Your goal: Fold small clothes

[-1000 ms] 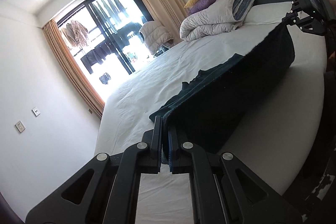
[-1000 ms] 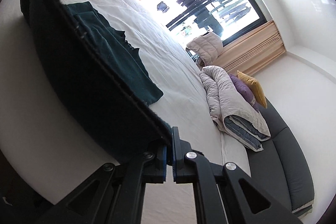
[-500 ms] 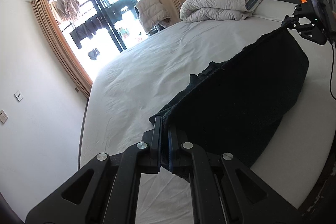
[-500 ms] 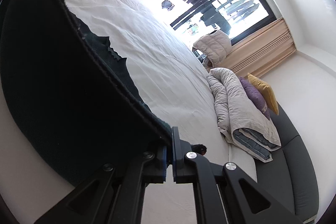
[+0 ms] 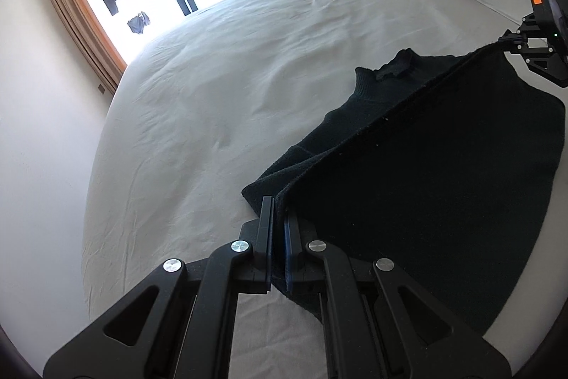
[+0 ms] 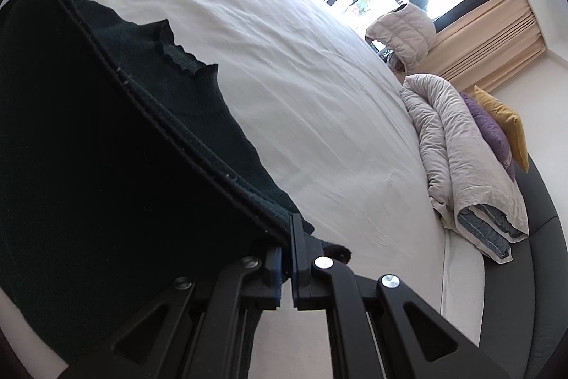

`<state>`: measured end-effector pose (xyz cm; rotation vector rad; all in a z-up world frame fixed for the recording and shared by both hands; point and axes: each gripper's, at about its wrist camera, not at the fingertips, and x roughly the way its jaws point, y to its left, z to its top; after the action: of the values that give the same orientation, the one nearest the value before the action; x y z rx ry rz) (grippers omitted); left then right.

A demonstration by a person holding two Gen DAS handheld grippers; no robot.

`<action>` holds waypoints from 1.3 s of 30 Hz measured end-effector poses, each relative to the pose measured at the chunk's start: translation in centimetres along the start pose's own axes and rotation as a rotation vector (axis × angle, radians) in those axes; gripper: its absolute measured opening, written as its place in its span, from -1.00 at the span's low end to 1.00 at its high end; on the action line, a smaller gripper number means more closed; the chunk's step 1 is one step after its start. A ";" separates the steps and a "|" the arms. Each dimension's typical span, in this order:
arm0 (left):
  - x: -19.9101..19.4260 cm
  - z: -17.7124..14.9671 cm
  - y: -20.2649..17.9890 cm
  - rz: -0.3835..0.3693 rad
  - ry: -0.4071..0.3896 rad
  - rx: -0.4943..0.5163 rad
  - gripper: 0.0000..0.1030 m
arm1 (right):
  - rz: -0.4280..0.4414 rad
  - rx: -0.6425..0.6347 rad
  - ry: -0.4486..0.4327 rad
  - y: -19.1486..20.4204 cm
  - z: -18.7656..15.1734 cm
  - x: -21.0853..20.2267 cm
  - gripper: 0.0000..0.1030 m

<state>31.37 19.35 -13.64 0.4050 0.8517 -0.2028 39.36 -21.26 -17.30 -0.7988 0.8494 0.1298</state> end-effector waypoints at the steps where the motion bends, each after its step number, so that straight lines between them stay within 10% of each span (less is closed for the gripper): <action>1: 0.9 0.3 0.0 -0.004 0.009 -0.003 -0.93 | 0.014 0.004 0.015 0.1 0.3 0.9 -0.93; 22: 9.5 3.4 3.3 0.035 0.088 -0.147 -0.83 | 0.135 0.146 0.140 -0.5 2.1 7.9 -0.91; 29: 7.6 2.4 6.5 0.063 0.028 -0.296 -0.83 | 0.139 0.343 0.179 -3.6 1.1 8.3 0.08; 39: 3.2 -2.3 8.0 -0.274 0.007 -0.620 -0.83 | 0.318 0.871 0.149 -10.0 -6.5 7.3 0.30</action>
<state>34.54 27.50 -15.27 -0.2924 0.9271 -0.1787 44.31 -34.21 -19.30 0.1472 1.0496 -0.0271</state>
